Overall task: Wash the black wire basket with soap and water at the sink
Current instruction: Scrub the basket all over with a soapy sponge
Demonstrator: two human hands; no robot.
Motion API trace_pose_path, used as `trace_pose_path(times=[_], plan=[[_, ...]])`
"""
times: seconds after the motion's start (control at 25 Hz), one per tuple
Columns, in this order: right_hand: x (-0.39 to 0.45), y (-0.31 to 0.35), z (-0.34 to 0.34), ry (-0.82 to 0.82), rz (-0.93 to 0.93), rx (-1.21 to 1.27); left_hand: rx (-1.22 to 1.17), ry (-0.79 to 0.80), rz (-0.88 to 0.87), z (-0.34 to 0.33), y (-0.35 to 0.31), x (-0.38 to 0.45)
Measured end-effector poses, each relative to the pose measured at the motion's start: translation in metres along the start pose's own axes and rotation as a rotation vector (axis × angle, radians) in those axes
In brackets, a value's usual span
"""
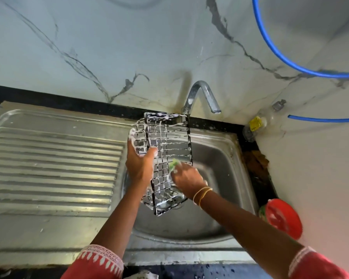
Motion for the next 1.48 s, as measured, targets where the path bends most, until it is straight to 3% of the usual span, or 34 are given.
trace_pose_path(times=[0.2,0.24,0.32,0.44,0.52,0.6,0.68,0.8,0.92,1.04,1.12,1.24,1.36,1.48], plan=[[-0.019,-0.01,-0.014,0.365,-0.189,0.343,-0.003,-0.037,0.078,-0.003,0.025,0.004],[-0.022,-0.022,-0.014,0.376,-0.243,0.457,-0.013,-0.024,0.095,-0.008,0.033,0.004],[-0.033,-0.051,-0.017,0.243,-0.459,0.87,-0.064,-0.037,0.184,-0.022,0.064,0.011],[-0.067,-0.077,-0.029,-0.133,-0.674,1.748,-0.151,-0.005,0.35,-0.048,0.115,0.026],[-0.089,-0.079,-0.034,-0.289,-0.726,2.311,-0.157,0.04,0.422,-0.057,0.091,-0.003],[-0.116,-0.084,-0.037,-0.433,-0.824,2.572,-0.164,0.065,0.387,-0.064,0.049,-0.04],[-0.147,-0.098,-0.045,-0.581,-0.978,2.44,-0.14,0.077,0.387,-0.072,0.053,-0.049],[-0.227,-0.133,-0.064,-0.802,-1.332,1.796,-0.152,0.094,0.369,-0.083,0.064,-0.054],[-0.284,-0.151,-0.067,-0.561,-1.54,1.317,-0.178,0.116,0.448,-0.096,0.073,-0.063],[-0.318,-0.163,-0.057,-0.434,-1.659,0.957,-0.204,0.133,0.446,-0.105,0.069,-0.07],[-0.321,-0.167,-0.062,-0.193,-1.655,0.833,-0.211,0.136,0.433,-0.112,0.072,-0.07],[-0.307,-0.167,-0.075,0.151,-1.503,0.846,-0.246,0.114,0.417,-0.11,0.07,-0.07],[-0.29,-0.169,-0.072,0.251,-1.405,0.879,-0.313,0.11,0.443,-0.105,0.066,-0.066],[-0.27,-0.186,-0.045,0.206,-1.415,0.624,-0.389,0.062,0.444,-0.091,0.082,-0.041]])
Point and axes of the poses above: each hand's wrist, its own x-axis towards the middle knuckle, its own z-axis out of the back of the hand, y = z × x, the point moved 7 cm from there along x, towards the middle knuckle, and after that the axes turned 4 degrees about y, right-handed, at the moved point
